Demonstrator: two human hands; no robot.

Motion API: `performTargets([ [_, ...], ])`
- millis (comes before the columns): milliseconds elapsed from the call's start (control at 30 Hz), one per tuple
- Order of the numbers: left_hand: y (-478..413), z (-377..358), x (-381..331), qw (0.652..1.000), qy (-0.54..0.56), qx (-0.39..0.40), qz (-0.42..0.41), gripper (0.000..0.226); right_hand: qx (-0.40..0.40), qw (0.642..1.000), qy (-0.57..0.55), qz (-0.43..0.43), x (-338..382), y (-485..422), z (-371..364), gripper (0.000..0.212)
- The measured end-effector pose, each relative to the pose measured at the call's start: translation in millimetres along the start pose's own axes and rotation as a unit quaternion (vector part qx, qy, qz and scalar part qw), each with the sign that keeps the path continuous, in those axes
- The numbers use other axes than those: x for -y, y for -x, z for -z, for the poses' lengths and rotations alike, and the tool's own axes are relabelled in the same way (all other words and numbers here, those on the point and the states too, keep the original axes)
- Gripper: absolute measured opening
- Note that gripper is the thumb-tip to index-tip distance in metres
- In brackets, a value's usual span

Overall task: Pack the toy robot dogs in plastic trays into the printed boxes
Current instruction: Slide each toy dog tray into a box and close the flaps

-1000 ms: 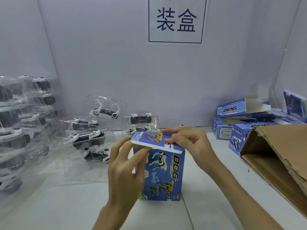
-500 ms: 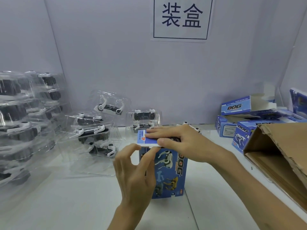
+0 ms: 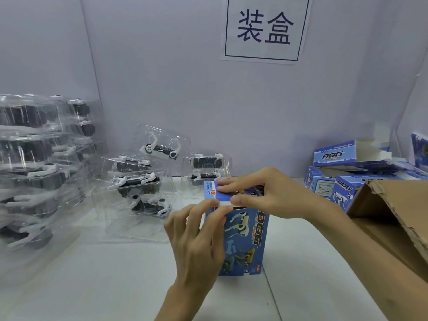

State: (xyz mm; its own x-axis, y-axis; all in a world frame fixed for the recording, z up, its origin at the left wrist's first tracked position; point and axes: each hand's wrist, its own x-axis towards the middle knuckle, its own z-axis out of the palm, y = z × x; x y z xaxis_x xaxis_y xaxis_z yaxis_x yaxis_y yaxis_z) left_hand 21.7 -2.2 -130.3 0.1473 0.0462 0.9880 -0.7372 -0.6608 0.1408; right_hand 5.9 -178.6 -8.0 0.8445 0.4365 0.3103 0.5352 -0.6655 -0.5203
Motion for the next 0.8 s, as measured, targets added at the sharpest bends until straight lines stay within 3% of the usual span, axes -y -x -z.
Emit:
performTargets([
  [500, -2.7, 3.5, 8.3, 0.997, -0.003, 0.022, 0.069, 0.021, -0.029, 0.999, 0.04, 0.008, 5.5, -4.7, 4.1, 0.029],
  [800, -1.6, 1.0, 8.0, 0.994, 0.066, 0.034, 0.085, 0.023, -0.126, 0.99, 0.039, 0.043, 5.3, -2.8, -11.9, 0.023],
])
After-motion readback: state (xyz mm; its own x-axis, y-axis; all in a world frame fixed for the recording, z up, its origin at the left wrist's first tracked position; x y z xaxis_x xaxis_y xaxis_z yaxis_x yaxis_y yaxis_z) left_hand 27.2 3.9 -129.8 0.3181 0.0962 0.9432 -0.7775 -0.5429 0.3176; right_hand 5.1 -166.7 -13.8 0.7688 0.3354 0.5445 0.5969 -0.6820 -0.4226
